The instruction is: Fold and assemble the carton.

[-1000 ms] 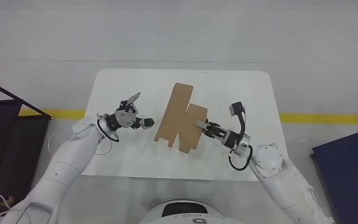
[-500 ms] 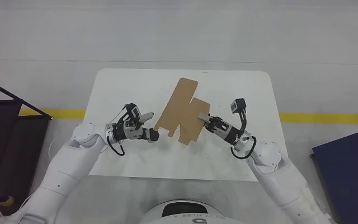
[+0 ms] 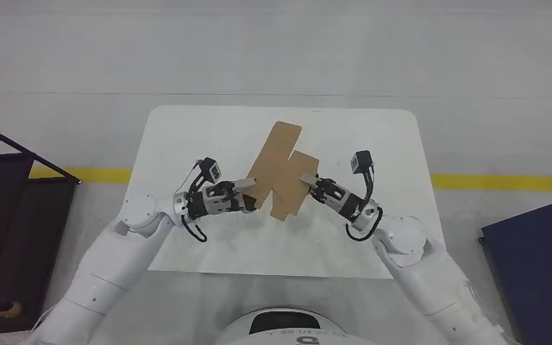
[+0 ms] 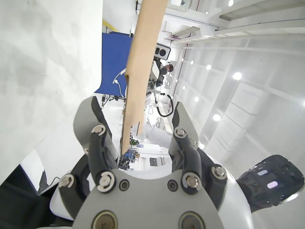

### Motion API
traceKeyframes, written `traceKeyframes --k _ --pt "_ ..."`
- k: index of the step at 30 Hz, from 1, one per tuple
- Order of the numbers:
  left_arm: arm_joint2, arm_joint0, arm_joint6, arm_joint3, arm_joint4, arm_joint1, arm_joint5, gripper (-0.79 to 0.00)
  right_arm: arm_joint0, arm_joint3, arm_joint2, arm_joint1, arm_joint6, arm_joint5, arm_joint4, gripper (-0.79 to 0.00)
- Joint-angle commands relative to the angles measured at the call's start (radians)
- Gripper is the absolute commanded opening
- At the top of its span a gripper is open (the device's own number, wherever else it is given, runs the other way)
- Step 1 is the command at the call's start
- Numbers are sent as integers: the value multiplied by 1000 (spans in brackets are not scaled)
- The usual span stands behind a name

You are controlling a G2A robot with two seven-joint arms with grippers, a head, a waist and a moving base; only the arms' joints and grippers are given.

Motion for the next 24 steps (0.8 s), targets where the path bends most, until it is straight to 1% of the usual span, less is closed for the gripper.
traceKeyframes --k 1,2,5,7,9,10,11,12,14,16,18,21,24 --pt "-5 17 64 -30 6 -1 15 -191 -1 -3 -3 -1 -8 4 -11 -785" --pt "-7 21 91 -43 6 -2 30 -157 -1 -5 -5 -2 -10 4 -16 -785" --pt "-5 28 155 -66 -1 -6 90 -120 -1 -6 -8 -4 -7 3 -24 -785" --pt "-1 30 175 -82 0 -9 102 -89 -2 -6 -8 -5 -11 4 -24 -785" --pt "0 34 186 -87 -5 -11 100 -102 -4 -6 -7 -7 -18 7 -19 -785" --pt "0 35 190 -89 -8 -13 96 -120 -5 -5 -6 -7 -22 9 -15 -785" --pt "0 36 194 -90 -8 -14 92 -157 -6 -5 -5 -8 -26 13 -11 -785" --pt "-1 38 196 -92 -8 -15 87 -222 -6 -5 -4 -9 -30 16 -7 -785" --pt "-2 40 200 -94 -5 -17 75 -376 -6 -3 -2 -11 -35 22 2 -785" --pt "-3 42 203 -95 2 -18 64 -453 -4 0 -1 -12 -37 28 10 -785" --pt "-6 44 208 -95 9 -20 58 -505 -2 3 -1 -14 -36 34 17 -785" --pt "-9 46 220 -91 19 -22 55 -563 0 5 0 -16 -34 37 19 -785" --pt "-7 44 239 -84 24 -26 61 -576 1 2 -2 -17 -29 39 10 -785"
